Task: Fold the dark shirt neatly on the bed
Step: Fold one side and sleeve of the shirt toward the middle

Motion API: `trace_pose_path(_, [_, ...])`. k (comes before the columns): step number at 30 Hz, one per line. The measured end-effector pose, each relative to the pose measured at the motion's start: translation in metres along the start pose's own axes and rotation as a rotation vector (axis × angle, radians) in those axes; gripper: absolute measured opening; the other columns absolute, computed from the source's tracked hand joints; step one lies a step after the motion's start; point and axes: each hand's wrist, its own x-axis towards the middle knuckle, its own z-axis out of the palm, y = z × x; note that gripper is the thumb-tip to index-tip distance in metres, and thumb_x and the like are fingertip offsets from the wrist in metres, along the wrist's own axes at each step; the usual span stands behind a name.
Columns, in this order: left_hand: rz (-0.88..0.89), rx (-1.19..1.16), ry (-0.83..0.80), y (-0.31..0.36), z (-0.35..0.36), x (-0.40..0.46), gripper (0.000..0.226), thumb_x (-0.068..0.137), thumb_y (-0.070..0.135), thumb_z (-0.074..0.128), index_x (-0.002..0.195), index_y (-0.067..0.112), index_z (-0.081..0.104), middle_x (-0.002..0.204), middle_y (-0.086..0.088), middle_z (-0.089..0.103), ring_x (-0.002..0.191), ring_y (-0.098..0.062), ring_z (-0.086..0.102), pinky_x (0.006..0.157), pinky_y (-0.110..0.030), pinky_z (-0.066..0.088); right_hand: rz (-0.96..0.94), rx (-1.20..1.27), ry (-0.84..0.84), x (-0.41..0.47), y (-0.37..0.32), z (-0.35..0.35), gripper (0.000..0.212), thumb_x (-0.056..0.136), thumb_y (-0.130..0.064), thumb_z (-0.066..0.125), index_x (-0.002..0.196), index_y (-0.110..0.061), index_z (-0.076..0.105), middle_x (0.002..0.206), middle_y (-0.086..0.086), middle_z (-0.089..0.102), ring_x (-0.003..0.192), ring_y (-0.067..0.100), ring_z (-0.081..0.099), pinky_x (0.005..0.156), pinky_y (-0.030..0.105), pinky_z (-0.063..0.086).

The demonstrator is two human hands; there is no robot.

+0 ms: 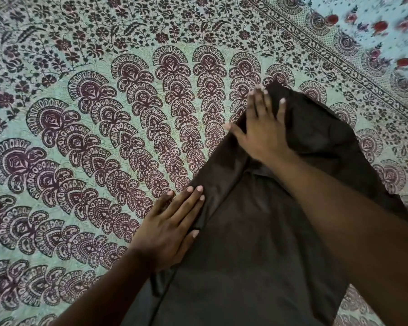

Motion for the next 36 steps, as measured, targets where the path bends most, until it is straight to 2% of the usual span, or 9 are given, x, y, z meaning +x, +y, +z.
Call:
trace_pose_path(4, [-0.005,0.033,0.004,0.0,0.004,0.0,0.071,0.105,0.049,0.034,0.165,0.013,0.022,0.176,-0.003,0.007,0.162,-0.02,0.01,0.126,-0.049,0.024,-0.081,0.03,0.014,-0.056,-0.023,0.033,0.103,0.092,-0.084,0.015,0.166,-0.013,0.013,0.175,0.006,0.004,0.161,0.025,0.007,0.127,0.058,0.001])
trace_pose_path(7, [-0.009,0.05,0.002,0.001,0.004,0.0,0.071,0.106,0.049,0.031,0.166,0.014,0.018,0.176,-0.002,0.005,0.162,-0.019,0.008,0.126,-0.048,0.022,0.067,0.048,-0.035,-0.058,-0.01,0.042,0.095,0.098,-0.077,0.016,0.166,-0.013,0.005,0.175,0.004,0.0,0.161,0.023,0.002,0.128,0.058,0.001])
trace_pose_path(10, [-0.017,0.063,-0.009,0.002,0.005,0.0,0.071,0.106,0.05,0.031,0.166,0.015,0.016,0.176,-0.002,0.005,0.162,-0.019,0.007,0.126,-0.048,0.022,0.142,0.056,0.038,-0.057,-0.014,0.035,0.085,0.105,-0.065,0.017,0.165,-0.007,0.012,0.174,0.011,0.005,0.161,0.029,0.006,0.127,0.057,0.003])
trace_pose_path(14, [-0.016,0.083,-0.032,0.002,0.003,0.001,0.071,0.106,0.05,0.029,0.166,0.016,0.016,0.176,-0.003,0.007,0.162,-0.021,0.009,0.125,-0.05,0.023,-0.043,0.112,0.028,-0.099,-0.057,0.034,0.086,0.1,-0.065,0.009,0.164,-0.009,0.021,0.174,0.011,0.01,0.16,0.029,0.012,0.127,0.055,0.006])
trace_pose_path(18, [-0.1,0.053,-0.002,0.015,-0.001,-0.015,0.068,0.107,0.05,0.031,0.166,0.017,0.02,0.175,-0.002,0.01,0.161,-0.024,0.015,0.124,-0.053,0.025,-0.094,0.159,-0.031,-0.146,-0.082,0.057,0.073,0.107,-0.051,0.033,0.164,-0.006,0.021,0.174,0.013,0.009,0.16,0.03,0.011,0.128,0.053,0.016])
trace_pose_path(22, [-0.114,0.014,0.038,0.031,0.013,-0.099,0.068,0.106,0.05,0.034,0.165,0.017,0.023,0.175,-0.003,0.011,0.161,-0.024,0.014,0.126,-0.053,0.023,-0.147,0.152,0.038,-0.185,-0.1,0.072,0.077,0.102,-0.059,0.028,0.164,-0.013,0.025,0.173,0.013,0.014,0.159,0.032,0.016,0.126,0.056,0.019])
trace_pose_path(28, [-0.14,0.021,-0.042,0.036,0.028,-0.216,0.068,0.104,0.053,0.033,0.163,0.02,0.031,0.174,-0.005,0.019,0.16,-0.03,0.021,0.124,-0.055,0.027,-0.19,0.201,0.018,-0.261,-0.139,0.083,0.085,0.097,-0.073,0.036,0.166,-0.028,0.014,0.174,0.013,-0.001,0.161,0.032,-0.002,0.126,0.061,0.009])
trace_pose_path(33, [-0.139,0.008,-0.108,0.044,0.023,-0.233,0.068,0.103,0.053,0.034,0.163,0.021,0.031,0.174,-0.003,0.018,0.159,-0.03,0.022,0.124,-0.054,0.024,-0.192,0.26,-0.004,-0.301,-0.156,0.082,0.086,0.096,-0.071,0.04,0.166,-0.026,0.018,0.175,0.011,0.0,0.161,0.031,0.0,0.127,0.06,0.011])
trace_pose_path(36, [-0.127,-0.062,-0.092,0.046,0.01,-0.221,0.066,0.104,0.05,0.036,0.162,0.02,0.035,0.174,-0.004,0.018,0.16,-0.028,0.019,0.127,-0.048,0.019,-0.132,0.439,0.023,-0.31,-0.149,0.077,0.079,0.1,-0.064,0.041,0.165,-0.022,0.025,0.174,0.013,0.007,0.161,0.032,0.006,0.127,0.058,0.018])
